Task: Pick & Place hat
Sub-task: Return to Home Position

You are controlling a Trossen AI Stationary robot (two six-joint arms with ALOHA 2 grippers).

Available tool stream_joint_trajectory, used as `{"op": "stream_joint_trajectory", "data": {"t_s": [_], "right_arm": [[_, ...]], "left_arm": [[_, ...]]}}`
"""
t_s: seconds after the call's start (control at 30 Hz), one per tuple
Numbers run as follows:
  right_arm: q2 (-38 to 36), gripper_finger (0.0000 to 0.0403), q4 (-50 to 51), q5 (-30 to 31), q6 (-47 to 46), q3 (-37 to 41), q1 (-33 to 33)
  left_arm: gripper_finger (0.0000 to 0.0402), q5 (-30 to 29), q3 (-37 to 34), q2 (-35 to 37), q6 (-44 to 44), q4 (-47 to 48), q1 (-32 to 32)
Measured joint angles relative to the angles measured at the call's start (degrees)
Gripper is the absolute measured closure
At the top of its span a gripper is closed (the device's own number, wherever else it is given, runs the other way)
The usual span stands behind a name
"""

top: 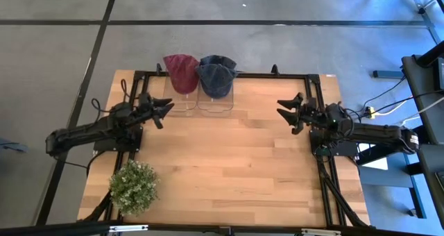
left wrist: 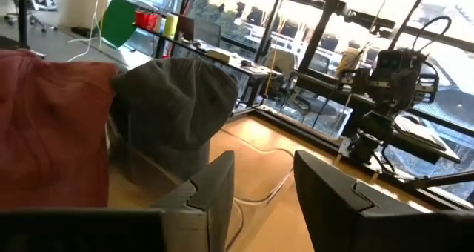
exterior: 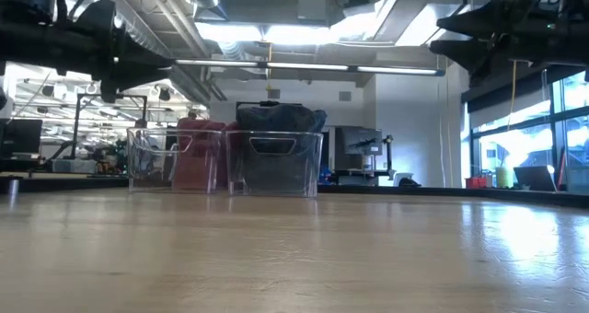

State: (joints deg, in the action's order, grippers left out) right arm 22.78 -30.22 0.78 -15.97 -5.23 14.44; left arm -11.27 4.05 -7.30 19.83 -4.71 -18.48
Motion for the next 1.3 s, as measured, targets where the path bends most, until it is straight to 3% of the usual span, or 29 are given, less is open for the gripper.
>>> {"op": "stream_joint_trajectory", "data": {"t_s": [0.23, 0.47, 0.63, 1.3], "right_arm": [[-5.25, 0.0192, 4.27, 0.28, 1.2, 0.0, 0.0], [-8.8, 0.0192, 9.44, 0.22, 1.13, 0.0, 0.0], [-8.71, 0.0192, 10.21, 0.21, 1.18, 0.01, 0.0], [-8.69, 0.0192, 15.47, 2.67, 4.03, 0.02, 0.02]], "left_arm": [[0.0265, -0.27, 0.0, 7.33, 0.58, 6.59, 0.0], [0.0265, -0.01, -0.52, 6.97, 1.29, 5.86, -0.02], [0.0265, 0.52, -3.46, 7.12, 1.51, 1.56, -0.02], [0.0265, 0.23, -3.56, 7.06, -1.57, 1.69, -0.02]]}}
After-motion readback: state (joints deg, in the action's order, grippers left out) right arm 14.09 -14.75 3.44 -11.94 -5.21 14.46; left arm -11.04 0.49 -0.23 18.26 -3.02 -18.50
